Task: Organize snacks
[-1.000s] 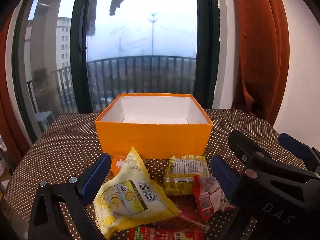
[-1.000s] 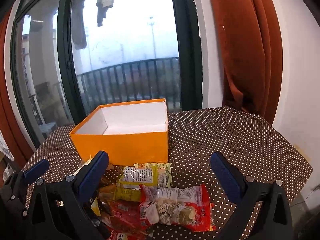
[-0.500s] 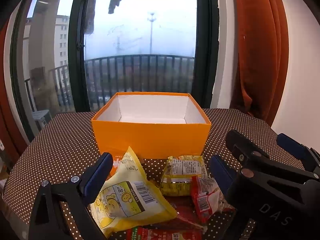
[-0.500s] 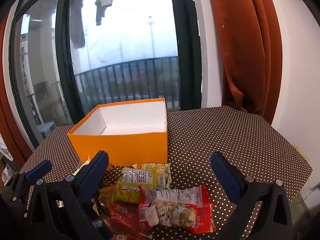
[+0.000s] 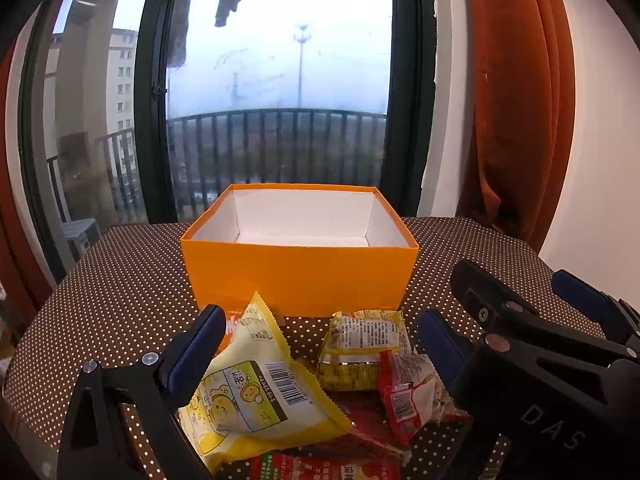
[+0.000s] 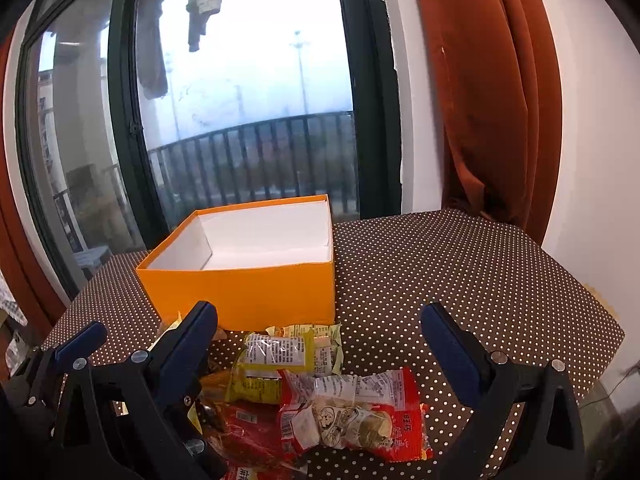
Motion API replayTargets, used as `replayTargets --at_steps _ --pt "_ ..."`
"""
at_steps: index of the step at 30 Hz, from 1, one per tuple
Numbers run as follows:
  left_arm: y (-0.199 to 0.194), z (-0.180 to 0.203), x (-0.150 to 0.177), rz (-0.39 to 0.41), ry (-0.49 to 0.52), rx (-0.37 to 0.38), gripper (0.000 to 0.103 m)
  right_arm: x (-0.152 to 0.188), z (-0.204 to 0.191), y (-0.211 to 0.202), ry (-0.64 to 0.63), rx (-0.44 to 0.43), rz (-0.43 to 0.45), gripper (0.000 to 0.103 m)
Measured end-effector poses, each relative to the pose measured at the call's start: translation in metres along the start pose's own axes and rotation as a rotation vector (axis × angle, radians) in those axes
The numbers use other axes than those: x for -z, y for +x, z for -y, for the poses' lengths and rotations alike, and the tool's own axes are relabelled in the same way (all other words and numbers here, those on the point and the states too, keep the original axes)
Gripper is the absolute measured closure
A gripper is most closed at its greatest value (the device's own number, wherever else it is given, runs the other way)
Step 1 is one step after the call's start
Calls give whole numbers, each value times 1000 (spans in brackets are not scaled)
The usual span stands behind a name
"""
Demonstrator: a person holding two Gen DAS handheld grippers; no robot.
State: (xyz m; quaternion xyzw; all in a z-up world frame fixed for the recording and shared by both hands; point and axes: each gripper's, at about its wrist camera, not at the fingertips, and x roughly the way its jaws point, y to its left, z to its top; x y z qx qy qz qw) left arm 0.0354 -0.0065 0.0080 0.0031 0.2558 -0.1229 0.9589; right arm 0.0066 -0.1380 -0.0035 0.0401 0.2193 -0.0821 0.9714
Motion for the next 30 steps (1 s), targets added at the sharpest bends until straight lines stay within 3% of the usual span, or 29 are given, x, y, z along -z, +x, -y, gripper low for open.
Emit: replayTargets --at_steps 30 --pt "-1 -3 3 2 -1 -14 6 4 -4 -3 -21 -2 6 1"
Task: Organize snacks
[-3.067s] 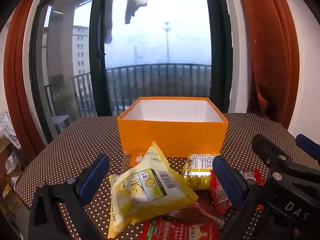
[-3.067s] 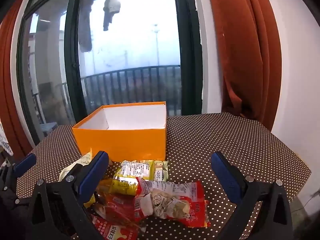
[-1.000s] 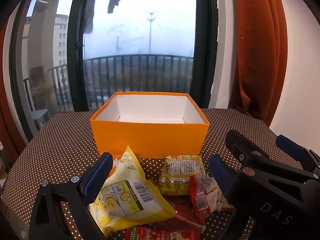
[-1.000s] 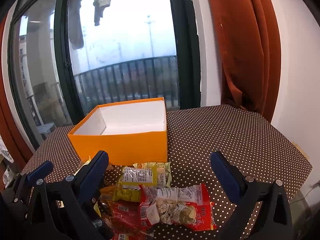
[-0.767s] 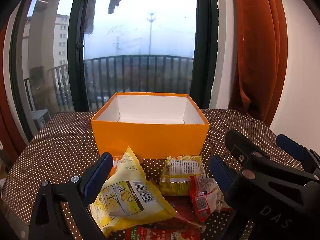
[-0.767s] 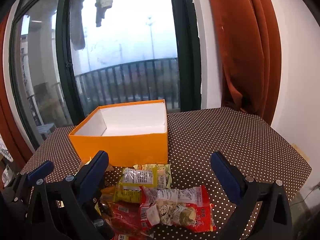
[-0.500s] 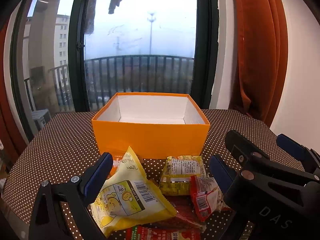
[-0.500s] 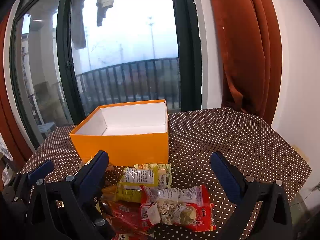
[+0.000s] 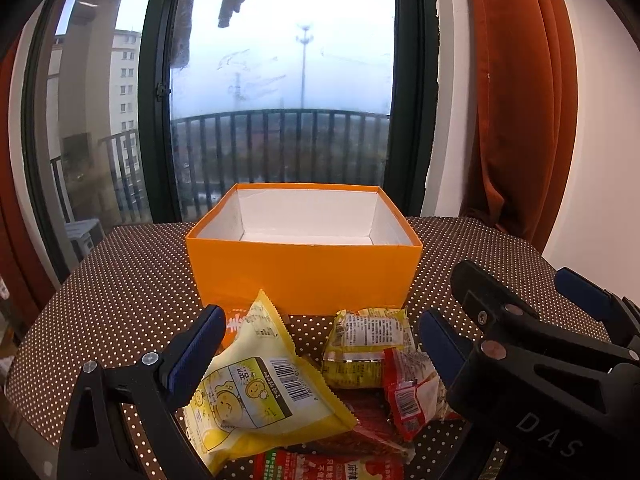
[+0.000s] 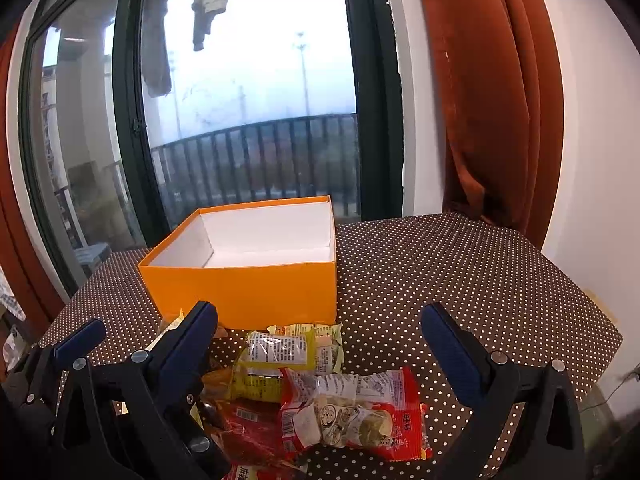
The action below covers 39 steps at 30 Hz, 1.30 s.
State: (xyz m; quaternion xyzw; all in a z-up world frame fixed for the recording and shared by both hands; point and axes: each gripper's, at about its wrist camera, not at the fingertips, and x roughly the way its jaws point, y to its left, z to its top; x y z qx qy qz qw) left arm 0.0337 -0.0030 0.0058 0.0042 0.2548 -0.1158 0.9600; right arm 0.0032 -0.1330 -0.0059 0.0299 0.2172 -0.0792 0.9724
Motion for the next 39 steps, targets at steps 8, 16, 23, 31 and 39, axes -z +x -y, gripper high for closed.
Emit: replayTargets --at_steps 8,16,23,31,39 --pt "13 -5 8 -38 -22 -30 6 8 -5 16 -29 -29 -42 1" --pt "40 -19 26 -115 -39 -83 5 25 -17 44 -44 -75 -99 1" --pt "60 -23 42 -147 5 -161 2 47 -28 70 -50 -120 -177 0" --pt "73 -21 52 -168 26 -162 0 59 -30 89 -43 -105 -225 0" --pt "81 -10 66 -179 38 -191 0 69 -23 92 -51 -29 -253 0"
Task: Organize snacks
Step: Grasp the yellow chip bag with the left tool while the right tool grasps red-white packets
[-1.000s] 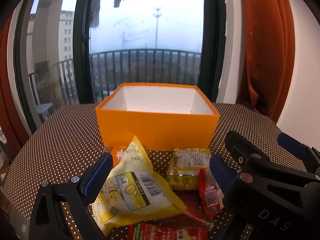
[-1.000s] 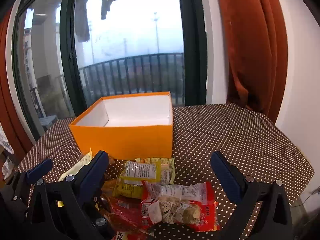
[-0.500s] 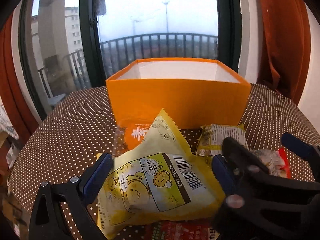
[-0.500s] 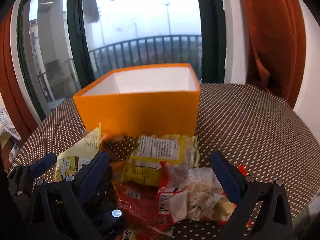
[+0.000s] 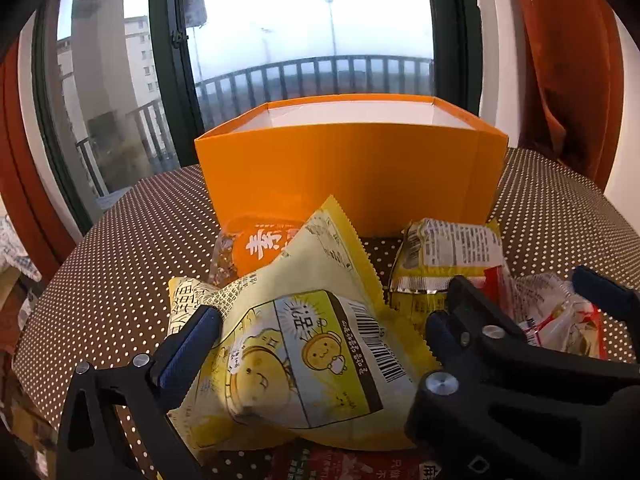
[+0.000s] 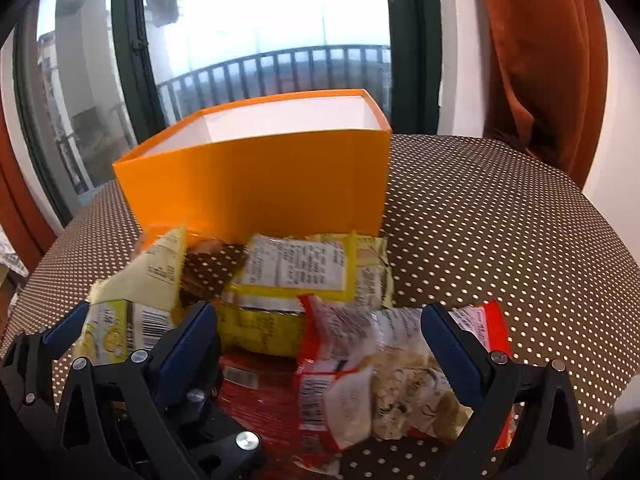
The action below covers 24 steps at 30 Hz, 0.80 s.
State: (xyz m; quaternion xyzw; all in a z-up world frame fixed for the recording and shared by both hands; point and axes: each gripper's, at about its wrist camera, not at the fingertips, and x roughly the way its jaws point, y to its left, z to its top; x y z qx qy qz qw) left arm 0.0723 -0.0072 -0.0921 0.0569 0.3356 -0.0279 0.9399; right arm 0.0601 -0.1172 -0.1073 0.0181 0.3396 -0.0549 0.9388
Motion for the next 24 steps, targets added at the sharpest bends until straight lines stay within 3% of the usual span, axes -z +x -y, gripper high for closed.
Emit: replayTargets --at_steps 17,19,20,24 --pt "13 14 7 -47 34 -49 1 11 16 16 54 -40 -98 2" --pt "13 15 8 -46 45 -58 5 11 19 14 63 -46 -90 9" --pt "11 15 8 -34 50 -70 7 11 18 12 53 -17 -87 33" --pt "9 14 11 -25 50 -78 11 15 16 9 39 -29 -79 36"
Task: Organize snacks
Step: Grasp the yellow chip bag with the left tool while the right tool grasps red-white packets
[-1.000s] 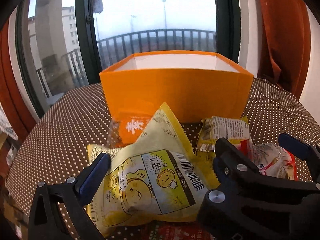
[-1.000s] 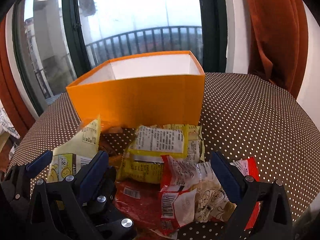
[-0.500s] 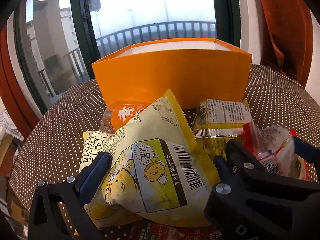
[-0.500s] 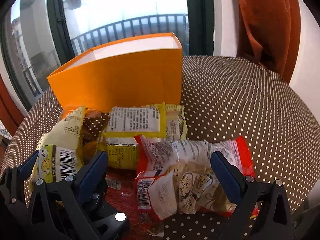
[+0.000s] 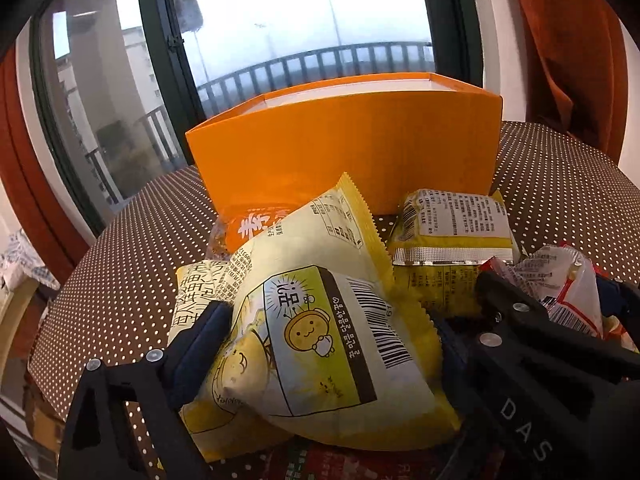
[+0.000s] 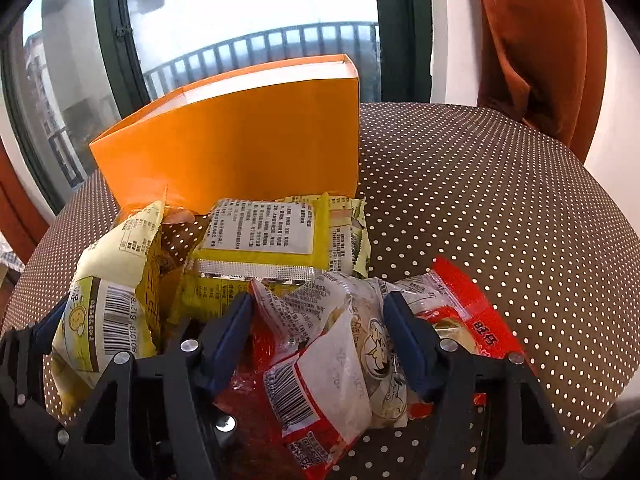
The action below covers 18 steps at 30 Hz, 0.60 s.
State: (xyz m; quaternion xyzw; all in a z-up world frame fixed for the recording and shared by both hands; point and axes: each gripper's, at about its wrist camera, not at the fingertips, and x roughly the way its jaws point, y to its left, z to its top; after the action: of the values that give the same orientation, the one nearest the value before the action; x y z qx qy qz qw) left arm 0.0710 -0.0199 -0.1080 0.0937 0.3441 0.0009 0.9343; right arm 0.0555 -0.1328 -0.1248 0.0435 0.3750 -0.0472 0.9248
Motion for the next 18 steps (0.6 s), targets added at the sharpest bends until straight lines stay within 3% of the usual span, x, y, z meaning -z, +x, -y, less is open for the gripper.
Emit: replayTargets --at_steps 6,12,18 --pt "-9 -3 1 25 -4 -18 32 -1 -1 -5 4 -23 10 50" --pt "-17 -11 -2 40 -23 -3 44 -7 -4 -12 10 -42 19 54" --pt "-27 -20 -9 57 -54 20 50 -15 -12 -28 -5 -41 54 55"
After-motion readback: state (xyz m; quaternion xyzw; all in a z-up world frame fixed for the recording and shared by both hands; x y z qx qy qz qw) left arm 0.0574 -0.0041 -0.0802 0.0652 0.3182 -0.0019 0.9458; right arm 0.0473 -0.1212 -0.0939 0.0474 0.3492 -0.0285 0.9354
